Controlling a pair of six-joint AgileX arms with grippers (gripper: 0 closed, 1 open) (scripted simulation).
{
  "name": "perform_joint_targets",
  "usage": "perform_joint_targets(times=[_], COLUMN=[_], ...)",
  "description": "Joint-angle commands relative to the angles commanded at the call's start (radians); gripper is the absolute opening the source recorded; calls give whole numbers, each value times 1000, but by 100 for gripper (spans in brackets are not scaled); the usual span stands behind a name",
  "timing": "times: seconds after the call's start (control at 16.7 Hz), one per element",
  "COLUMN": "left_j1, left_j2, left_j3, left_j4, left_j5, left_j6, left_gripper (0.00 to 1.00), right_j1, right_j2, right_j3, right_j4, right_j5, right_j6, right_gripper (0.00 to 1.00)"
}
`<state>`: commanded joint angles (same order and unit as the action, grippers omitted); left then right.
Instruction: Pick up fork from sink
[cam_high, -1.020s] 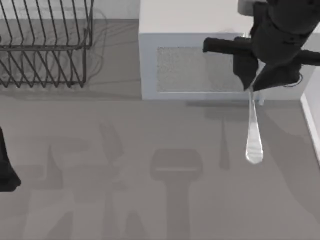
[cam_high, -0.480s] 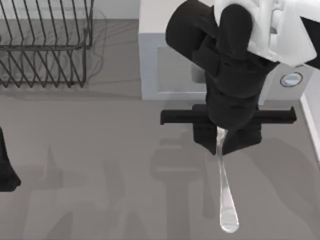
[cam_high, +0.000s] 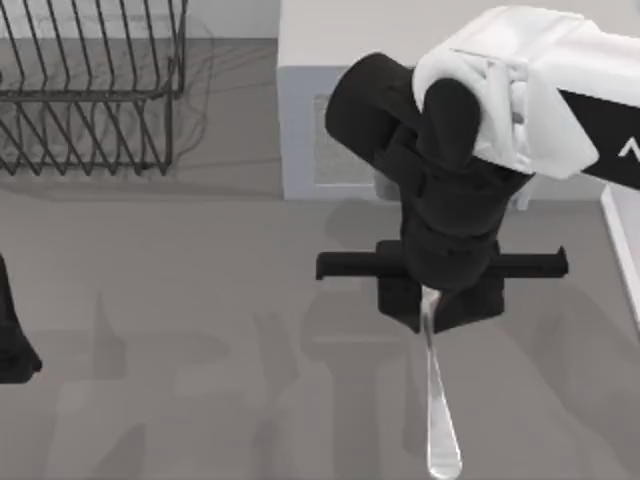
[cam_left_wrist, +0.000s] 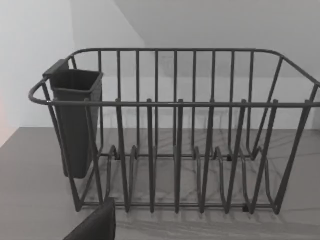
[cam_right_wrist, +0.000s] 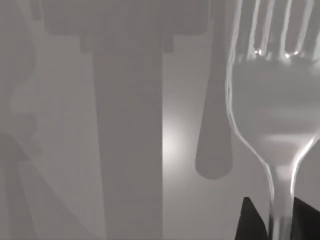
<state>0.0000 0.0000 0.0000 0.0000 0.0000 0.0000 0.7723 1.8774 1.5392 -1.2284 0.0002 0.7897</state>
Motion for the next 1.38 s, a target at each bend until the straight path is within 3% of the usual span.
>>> perform_joint_targets(times=[0.3,0.66,1.38], left_j1=[0,0,0], left_j2=[0,0,0], left_j3=[0,0,0], left_j4=[0,0,0], left_j5=[0,0,0], left_j6=[0,0,0], left_gripper=[100,100,100], right_j1=[4,5,5], right_j2=[35,42,42], right_j3=[-191,-220,-220], right_j4=[228,258,258], right_j5=[1,1,1], right_j6=[3,3,3], right_gripper=[0,0,90])
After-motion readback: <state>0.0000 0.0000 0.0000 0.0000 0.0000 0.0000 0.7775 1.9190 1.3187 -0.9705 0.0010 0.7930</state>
